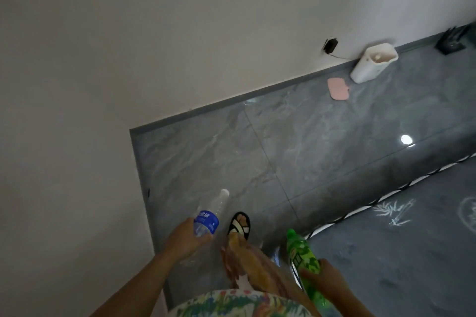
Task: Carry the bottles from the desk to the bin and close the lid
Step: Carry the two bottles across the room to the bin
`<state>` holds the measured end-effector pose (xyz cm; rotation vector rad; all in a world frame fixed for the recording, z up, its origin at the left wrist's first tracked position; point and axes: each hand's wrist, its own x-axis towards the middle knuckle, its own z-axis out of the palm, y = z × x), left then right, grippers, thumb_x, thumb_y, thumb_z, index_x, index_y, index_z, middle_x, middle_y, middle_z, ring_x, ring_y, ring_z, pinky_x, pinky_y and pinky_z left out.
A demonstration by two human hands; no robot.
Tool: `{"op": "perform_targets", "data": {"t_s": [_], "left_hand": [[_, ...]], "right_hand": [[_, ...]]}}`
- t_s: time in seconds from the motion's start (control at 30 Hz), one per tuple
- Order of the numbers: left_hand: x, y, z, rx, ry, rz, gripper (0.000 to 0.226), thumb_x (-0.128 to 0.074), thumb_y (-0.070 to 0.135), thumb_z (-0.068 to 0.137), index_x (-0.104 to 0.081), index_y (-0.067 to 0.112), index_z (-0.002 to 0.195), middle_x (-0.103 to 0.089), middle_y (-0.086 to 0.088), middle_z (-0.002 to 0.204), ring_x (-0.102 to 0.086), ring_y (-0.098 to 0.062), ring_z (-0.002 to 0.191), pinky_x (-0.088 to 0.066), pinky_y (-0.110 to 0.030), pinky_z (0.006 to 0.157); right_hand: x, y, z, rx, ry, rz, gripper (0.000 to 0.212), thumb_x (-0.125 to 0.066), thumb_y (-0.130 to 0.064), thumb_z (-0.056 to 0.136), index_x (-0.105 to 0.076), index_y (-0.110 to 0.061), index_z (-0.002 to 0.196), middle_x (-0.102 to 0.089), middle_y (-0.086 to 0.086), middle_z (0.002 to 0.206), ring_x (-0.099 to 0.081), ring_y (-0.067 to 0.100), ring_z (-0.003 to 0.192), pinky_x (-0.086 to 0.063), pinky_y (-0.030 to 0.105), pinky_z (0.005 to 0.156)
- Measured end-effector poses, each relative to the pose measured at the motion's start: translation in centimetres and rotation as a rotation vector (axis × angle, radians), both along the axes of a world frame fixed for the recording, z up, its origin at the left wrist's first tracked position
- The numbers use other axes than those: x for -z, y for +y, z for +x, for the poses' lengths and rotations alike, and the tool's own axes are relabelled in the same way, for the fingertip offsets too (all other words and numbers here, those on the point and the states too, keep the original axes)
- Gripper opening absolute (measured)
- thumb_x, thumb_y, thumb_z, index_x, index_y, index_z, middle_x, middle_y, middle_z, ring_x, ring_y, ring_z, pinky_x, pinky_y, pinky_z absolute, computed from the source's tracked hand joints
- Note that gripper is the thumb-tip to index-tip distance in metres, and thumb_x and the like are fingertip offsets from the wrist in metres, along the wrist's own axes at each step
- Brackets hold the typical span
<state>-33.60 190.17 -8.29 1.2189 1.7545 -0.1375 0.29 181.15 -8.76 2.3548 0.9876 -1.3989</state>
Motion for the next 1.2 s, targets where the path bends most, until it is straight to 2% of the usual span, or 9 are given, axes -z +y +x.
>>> {"op": "perform_targets", "data": {"t_s": [0.1,0.2,0.37,0.47,0.6,0.7,0.83,1.03,1.2], "left_hand": [[-0.1,4.7,0.0,0.025,0.018,-0.047,0.053,-0.069,0.051,0.063,-0.06,0.014,0.1,-0.069,-0.009,0.101,-0.066,-0.023,0.088,-0.048,-0.032,0.073],[0.0,9.2,-0.2,0.05,-0.011,-0.062,0.046,-0.06,0.049,0.056,-0.062,0.011,0.082,-0.07,-0.011,0.086,-0.069,-0.03,0.088,-0.048,-0.031,0.069],[-0.6,16.0,0.5,0.069,0.024,-0.095,0.085,-0.058,0.056,0.051,-0.056,0.007,0.12,-0.064,-0.014,0.118,-0.062,-0.029,0.11,-0.049,-0.032,0.093],[-0.5,20.5,1.2,0.087,0.035,-0.114,0.075,-0.061,0.05,0.054,-0.059,0.008,0.116,-0.066,-0.014,0.116,-0.063,-0.028,0.108,-0.048,-0.031,0.088],[0.4,28.0,2.9,0.2,0.058,-0.196,0.033,-0.066,0.037,0.083,-0.064,0.01,0.101,-0.067,-0.018,0.118,-0.064,-0.024,0.102,-0.049,-0.033,0.091],[0.6,34.4,5.0,0.245,0.052,-0.164,0.06,-0.067,0.049,0.065,-0.066,0.005,0.106,-0.069,-0.02,0.114,-0.066,-0.03,0.104,-0.051,-0.036,0.089],[-0.8,42.6,10.2,0.37,0.011,-0.154,0.072,-0.062,0.053,0.063,-0.059,0.005,0.117,-0.063,-0.016,0.122,-0.062,-0.027,0.11,-0.047,-0.031,0.086],[-2.5,52.2,22.0,0.662,-0.065,-0.087,0.033,-0.069,0.033,0.076,-0.067,0.008,0.097,-0.071,-0.013,0.098,-0.067,-0.024,0.089,-0.043,-0.025,0.068],[-2.7,57.3,32.7,0.841,-0.141,-0.045,0.033,-0.07,0.031,0.074,-0.064,0.008,0.095,-0.07,-0.013,0.093,-0.068,-0.026,0.086,-0.051,-0.032,0.072]], "right_hand": [[-0.1,5.5,0.0,0.057,0.053,0.022,0.041,-0.071,-0.035,0.077,-0.06,-0.005,0.104,-0.067,0.02,0.113,-0.063,0.032,0.107,-0.048,0.034,0.089],[-0.7,11.1,0.0,0.068,0.054,0.054,0.057,-0.072,-0.039,0.077,-0.054,-0.004,0.118,-0.064,0.02,0.118,-0.06,0.032,0.111,-0.049,0.035,0.091],[-2.3,20.4,0.0,0.075,0.093,0.12,0.064,-0.068,-0.05,0.077,-0.049,-0.007,0.12,-0.061,0.018,0.122,-0.058,0.033,0.113,-0.048,0.037,0.093],[-2.5,25.4,0.8,0.123,0.136,0.198,0.059,-0.067,-0.048,0.078,-0.05,-0.008,0.116,-0.062,0.016,0.117,-0.06,0.032,0.108,-0.051,0.041,0.092],[-2.2,31.2,3.0,0.189,0.123,0.222,0.058,-0.07,-0.049,0.075,-0.053,-0.008,0.113,-0.065,0.014,0.112,-0.063,0.03,0.101,-0.052,0.034,0.084],[-1.8,34.4,5.6,0.263,0.099,0.193,0.057,-0.072,-0.049,0.073,-0.055,-0.01,0.111,-0.065,0.014,0.112,-0.063,0.028,0.1,-0.051,0.032,0.083],[-1.6,36.0,9.4,0.434,0.054,0.142,0.059,-0.075,-0.047,0.07,-0.056,-0.009,0.111,-0.066,0.015,0.111,-0.064,0.028,0.099,-0.054,0.036,0.087],[-1.1,34.8,14.1,0.647,-0.014,0.077,0.055,-0.076,-0.048,0.07,-0.062,-0.012,0.11,-0.067,0.007,0.095,-0.061,0.02,0.079,-0.041,0.021,0.063],[0.2,33.7,18.1,0.776,-0.038,-0.018,0.06,-0.078,-0.051,0.066,-0.064,-0.009,0.108,-0.069,0.014,0.109,-0.065,0.026,0.102,-0.049,0.028,0.083]]}}
